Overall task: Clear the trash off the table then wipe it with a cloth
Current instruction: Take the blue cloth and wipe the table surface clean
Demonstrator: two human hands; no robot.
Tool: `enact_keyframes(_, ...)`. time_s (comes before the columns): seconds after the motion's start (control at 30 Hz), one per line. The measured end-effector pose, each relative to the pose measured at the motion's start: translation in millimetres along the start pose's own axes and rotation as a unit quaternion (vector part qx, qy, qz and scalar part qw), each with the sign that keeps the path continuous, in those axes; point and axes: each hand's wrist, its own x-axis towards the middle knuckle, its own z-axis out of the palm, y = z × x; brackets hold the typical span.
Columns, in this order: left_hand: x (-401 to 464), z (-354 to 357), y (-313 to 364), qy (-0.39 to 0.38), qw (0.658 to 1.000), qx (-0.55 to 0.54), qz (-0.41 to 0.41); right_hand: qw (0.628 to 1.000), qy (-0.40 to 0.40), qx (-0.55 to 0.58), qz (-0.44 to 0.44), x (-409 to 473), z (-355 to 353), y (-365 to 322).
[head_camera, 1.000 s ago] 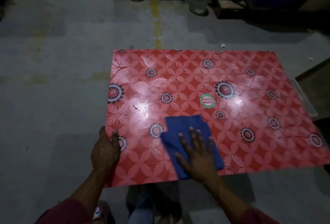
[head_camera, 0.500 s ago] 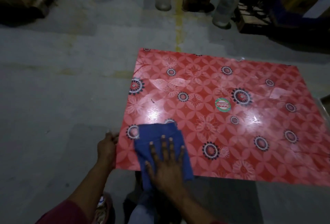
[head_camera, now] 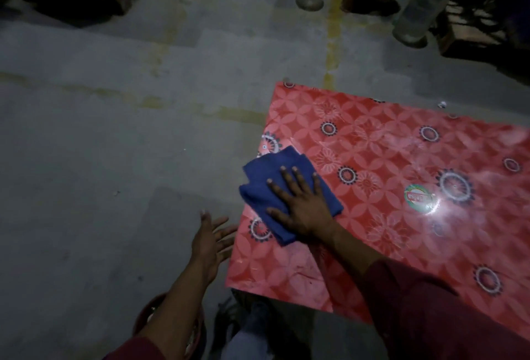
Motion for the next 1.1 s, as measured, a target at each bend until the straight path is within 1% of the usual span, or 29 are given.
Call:
enact_keyframes(0.07, 7, 10, 17, -0.002, 1.000, 0.008, -0.005, 0.999, 0.000, 0.007, 0.041, 6, -6, -3)
enact_keyframes(0.13, 16, 21, 33, -0.005, 1.000, -0.003, -0.014, 0.999, -0.003, 0.020, 0.041, -4, -8, -17)
enact_keyframes(0.17, 21, 26, 41, -0.008, 1.000, -0.013, -0.020, 0.999, -0.010, 0.026, 0.016, -14, -9, -24)
enact_keyframes(0.23, 32, 36, 56, -0.012, 0.999, -0.034, -0.033, 0.997, -0.027, 0.035, -0.062, -35, -8, -32)
enact_keyframes(0.33, 47, 47, 70, -0.021, 0.997, -0.060, -0.045, 0.984, -0.047, 0.031, -0.169, -59, -11, -28)
enact_keyframes(0.43, 60, 54, 77, -0.031, 0.997, -0.032, -0.062, 0.965, -0.056, 0.024, -0.255, -45, -16, -5)
enact_keyframes(0.47, 64, 56, 78, -0.035, 0.997, -0.025, -0.064, 0.961, -0.060, 0.017, -0.269, -31, -16, 6)
enact_keyframes(0.5, 67, 58, 79, -0.039, 0.997, -0.022, -0.065, 0.962, -0.062, 0.010, -0.266, -15, -17, 16)
enact_keyframes(0.63, 70, 70, 79, -0.042, 0.998, -0.007, -0.054, 0.981, -0.039, -0.010, -0.192, 61, -21, 58)
enact_keyframes(0.7, 65, 81, 82, -0.032, 0.998, 0.026, -0.038, 0.983, -0.032, -0.027, -0.176, 97, -24, 78)
enact_keyframes(0.77, 60, 95, 81, -0.018, 0.996, 0.090, 0.010, 0.989, -0.026, -0.028, -0.140, 128, -26, 96)
enact_keyframes(0.83, 60, 106, 67, 0.026, 0.983, 0.156, 0.092, 0.996, -0.021, -0.018, -0.079, 151, -29, 106)
enact_keyframes(0.87, 58, 111, 59, 0.054, 0.969, 0.202, 0.130, 0.998, -0.019, -0.014, -0.050, 158, -30, 107)
enact_keyframes(0.9, 56, 115, 52, 0.086, 0.948, 0.259, 0.163, 0.999, -0.017, -0.009, -0.028, 162, -29, 105)
enact_keyframes(0.97, 48, 122, 46, 0.154, 0.893, 0.364, 0.214, 1.000, -0.013, 0.004, -0.009, 158, -26, 96)
enact_keyframes(1.03, 42, 127, 47, 0.200, 0.870, 0.390, 0.224, 0.999, -0.003, 0.012, -0.037, 136, -23, 82)
enact_keyframes(1.07, 40, 131, 47, 0.223, 0.858, 0.394, 0.242, 0.997, 0.000, 0.018, -0.072, 121, -21, 75)
enact_keyframes(1.1, 40, 132, 43, 0.228, 0.845, 0.412, 0.253, 0.994, -0.001, 0.023, -0.111, 104, -19, 69)
